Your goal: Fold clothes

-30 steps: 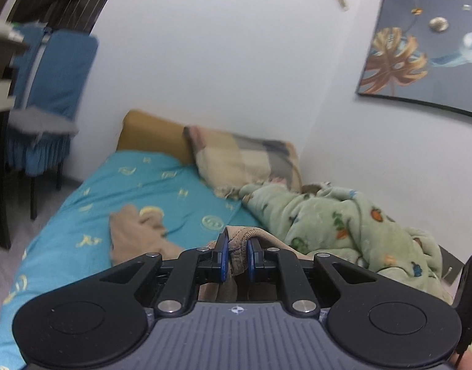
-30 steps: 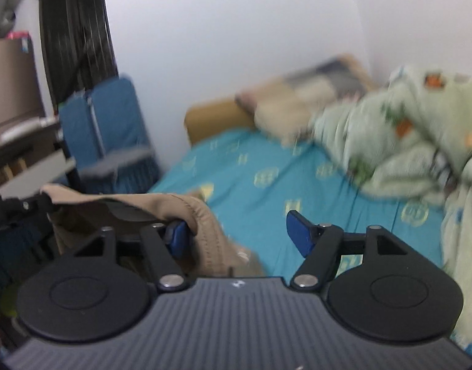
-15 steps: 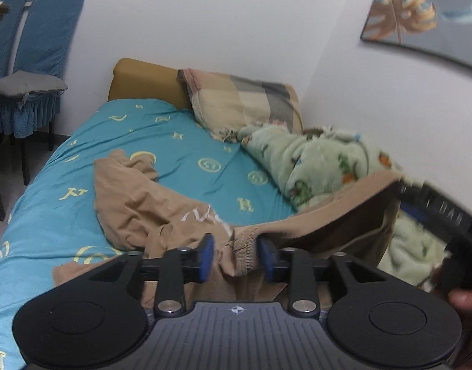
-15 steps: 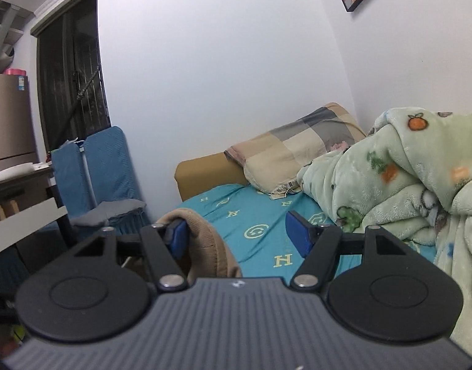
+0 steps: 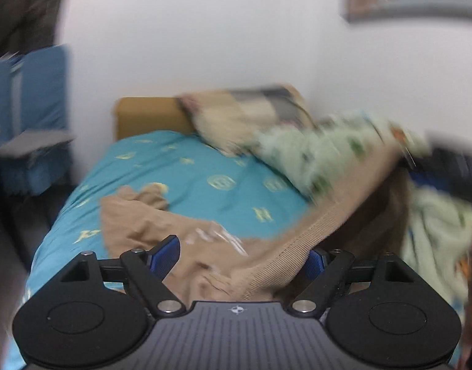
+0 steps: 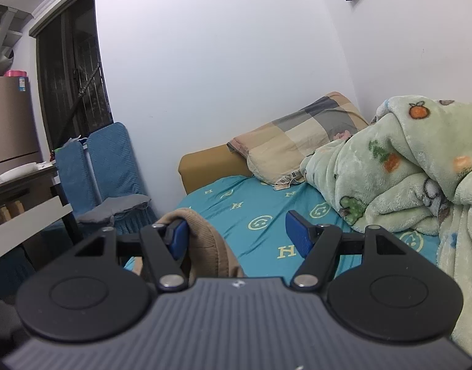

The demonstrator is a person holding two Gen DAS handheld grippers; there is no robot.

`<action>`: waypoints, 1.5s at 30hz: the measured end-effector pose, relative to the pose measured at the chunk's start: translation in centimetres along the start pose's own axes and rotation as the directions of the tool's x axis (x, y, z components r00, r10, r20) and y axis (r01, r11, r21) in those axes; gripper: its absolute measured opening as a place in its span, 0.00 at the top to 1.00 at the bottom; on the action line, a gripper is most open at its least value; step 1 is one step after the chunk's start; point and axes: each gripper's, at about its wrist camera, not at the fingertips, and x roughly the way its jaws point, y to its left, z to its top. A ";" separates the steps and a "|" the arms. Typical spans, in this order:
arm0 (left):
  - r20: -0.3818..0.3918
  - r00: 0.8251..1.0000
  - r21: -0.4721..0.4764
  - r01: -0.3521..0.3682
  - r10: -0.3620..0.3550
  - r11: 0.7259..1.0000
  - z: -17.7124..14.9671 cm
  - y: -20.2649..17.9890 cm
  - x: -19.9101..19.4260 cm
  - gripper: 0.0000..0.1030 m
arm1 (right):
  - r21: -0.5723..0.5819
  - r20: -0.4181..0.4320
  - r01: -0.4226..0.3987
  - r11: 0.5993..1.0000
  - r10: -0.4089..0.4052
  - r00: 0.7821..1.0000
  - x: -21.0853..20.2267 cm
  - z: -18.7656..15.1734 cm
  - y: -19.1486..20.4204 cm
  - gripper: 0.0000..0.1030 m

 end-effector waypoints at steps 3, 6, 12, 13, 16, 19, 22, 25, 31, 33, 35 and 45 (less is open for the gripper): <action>0.024 0.998 -0.153 -0.053 0.057 0.987 1.0 2.7 -0.8 0.18 | 0.012 -0.030 0.009 1.000 -0.009 1.000 0.5 -0.2 -0.4 0.34; 0.006 0.997 -0.223 -0.078 0.082 0.972 1.5 4.4 -1.1 0.18 | 0.019 -0.071 0.012 1.000 -0.011 0.997 1.0 -0.5 -0.5 0.34; 0.018 0.990 -0.163 -0.134 0.139 0.978 1.8 3.8 -2.1 0.18 | -0.002 -0.208 0.086 0.996 -0.084 0.974 2.7 -1.7 -1.0 0.34; 0.027 0.988 -0.153 -0.146 0.152 0.977 1.8 3.7 -2.3 0.18 | 0.017 -0.246 0.092 0.996 -0.085 0.966 3.1 -2.0 -1.4 0.34; 0.075 0.979 -0.150 -0.179 0.191 0.972 2.0 3.8 -3.0 0.19 | 0.100 -0.366 0.128 0.987 -0.083 0.927 4.3 -3.1 -2.6 0.34; 0.105 0.971 -0.185 -0.194 0.215 0.964 2.5 4.3 -3.5 0.19 | 0.172 -0.463 0.153 0.973 -0.057 0.885 5.3 -4.5 -3.6 0.34; 0.089 0.974 -0.201 -0.186 0.207 0.962 2.6 4.8 -3.3 0.19 | 0.259 -0.529 0.173 0.950 -0.010 0.848 5.9 -6.0 -4.6 0.34; 0.074 0.983 -0.172 -0.154 0.169 0.973 2.4 4.5 -3.3 0.19 | 0.245 -0.523 0.170 0.954 -0.018 0.852 5.7 -5.9 -4.3 0.34; -0.029 0.999 -0.019 -0.015 0.014 1.000 1.1 1.2 -1.2 0.13 | 0.244 -0.504 0.195 0.950 -0.047 0.862 5.4 -5.3 -4.4 0.34; -0.073 0.997 0.036 0.002 0.000 0.999 0.6 -0.2 0.5 0.13 | 0.253 -0.516 0.222 0.942 -0.063 0.854 5.5 -5.5 -4.8 0.34; -0.112 0.994 0.083 0.010 -0.001 0.996 0.2 -1.4 2.3 0.13 | 0.276 -0.526 0.248 0.929 -0.070 0.848 5.5 -5.7 -5.4 0.34; -0.150 0.988 0.220 -0.001 0.035 0.975 0.3 -4.9 10.7 0.16 | 0.335 -0.523 0.316 0.888 -0.103 0.846 5.4 -6.2 -7.4 0.33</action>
